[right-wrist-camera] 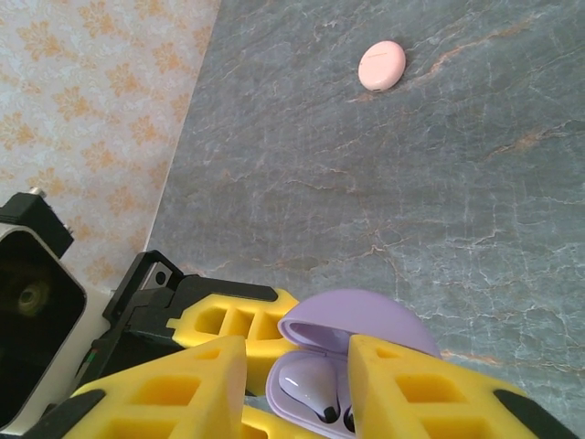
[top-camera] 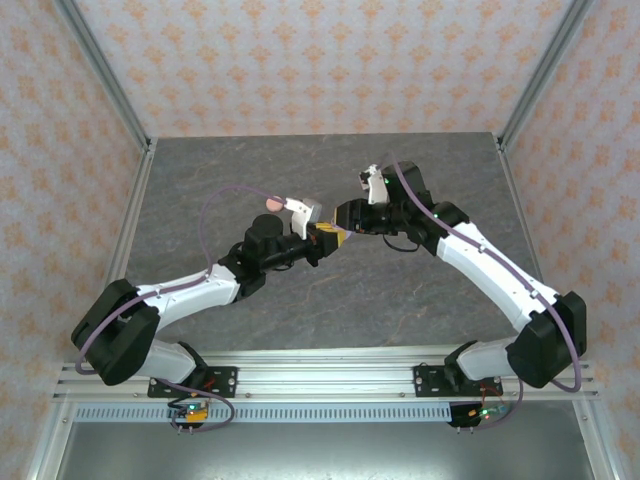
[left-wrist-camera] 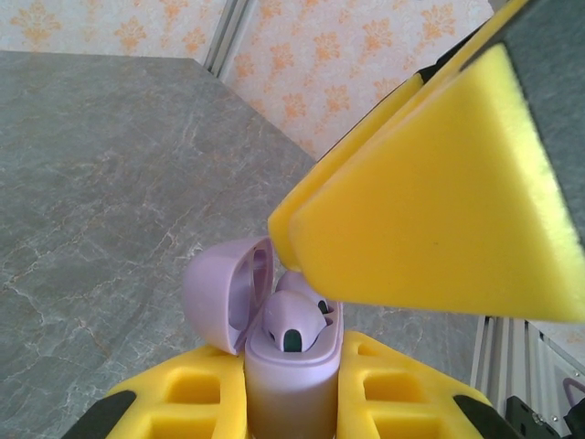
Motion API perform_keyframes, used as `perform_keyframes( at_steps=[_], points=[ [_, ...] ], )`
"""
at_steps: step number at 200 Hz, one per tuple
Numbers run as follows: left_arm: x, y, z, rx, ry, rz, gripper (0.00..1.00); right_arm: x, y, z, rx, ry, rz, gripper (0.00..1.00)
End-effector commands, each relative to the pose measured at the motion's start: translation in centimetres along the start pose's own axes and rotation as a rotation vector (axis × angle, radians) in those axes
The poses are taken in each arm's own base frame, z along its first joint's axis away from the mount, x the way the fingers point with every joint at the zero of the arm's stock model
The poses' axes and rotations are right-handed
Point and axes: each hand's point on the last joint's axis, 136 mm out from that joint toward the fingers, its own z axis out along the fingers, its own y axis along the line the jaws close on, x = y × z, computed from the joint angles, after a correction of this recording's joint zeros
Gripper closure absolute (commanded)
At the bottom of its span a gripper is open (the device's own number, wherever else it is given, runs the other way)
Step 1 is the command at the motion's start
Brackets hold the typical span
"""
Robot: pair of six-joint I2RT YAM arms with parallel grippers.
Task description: Insert the wireless bluetooth earbuds into the charging case
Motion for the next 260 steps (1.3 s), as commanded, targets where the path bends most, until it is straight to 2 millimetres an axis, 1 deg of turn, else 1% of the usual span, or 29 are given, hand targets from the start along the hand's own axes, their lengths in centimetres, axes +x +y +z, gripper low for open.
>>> perform_keyframes(
  at_steps=[1,17,35,58,89,123,155,206,260],
  points=[
    [-1.0,-2.1,-0.1,0.052,-0.006,0.088,0.81,-1.8,1.2,-2.3,0.028,-0.088,-0.037,0.64],
    [-0.3,-2.4,-0.1,0.048,0.027,0.135,0.81,-2.2,0.2,-2.6,0.097,-0.107,-0.01,0.64],
    [0.3,-2.8,-0.2,0.038,0.067,0.197,0.81,-2.2,0.0,-2.8,0.12,-0.103,0.004,0.65],
    [0.6,-3.3,-0.3,0.038,0.096,0.253,0.81,-2.1,-0.4,-2.9,0.151,-0.081,0.02,0.68],
    [0.8,-3.8,-0.5,0.033,0.125,0.316,0.81,-1.0,-1.8,-2.3,0.234,0.016,0.046,0.7],
    [1.2,-4.4,-0.6,0.048,0.15,0.36,0.81,-0.1,-1.6,-1.2,0.206,0.103,0.057,0.75],
    [1.2,-4.8,-0.7,0.066,0.151,0.368,0.81,0.4,-1.6,-0.8,0.198,0.138,0.05,0.78],
    [0.9,-4.9,-0.7,0.069,0.141,0.367,0.81,2.1,-2.3,0.3,0.201,0.241,0.062,0.8],
    [0.8,-4.9,-0.6,0.065,0.139,0.359,0.81,3.0,-2.6,0.5,0.194,0.282,0.061,0.81]
  ],
)
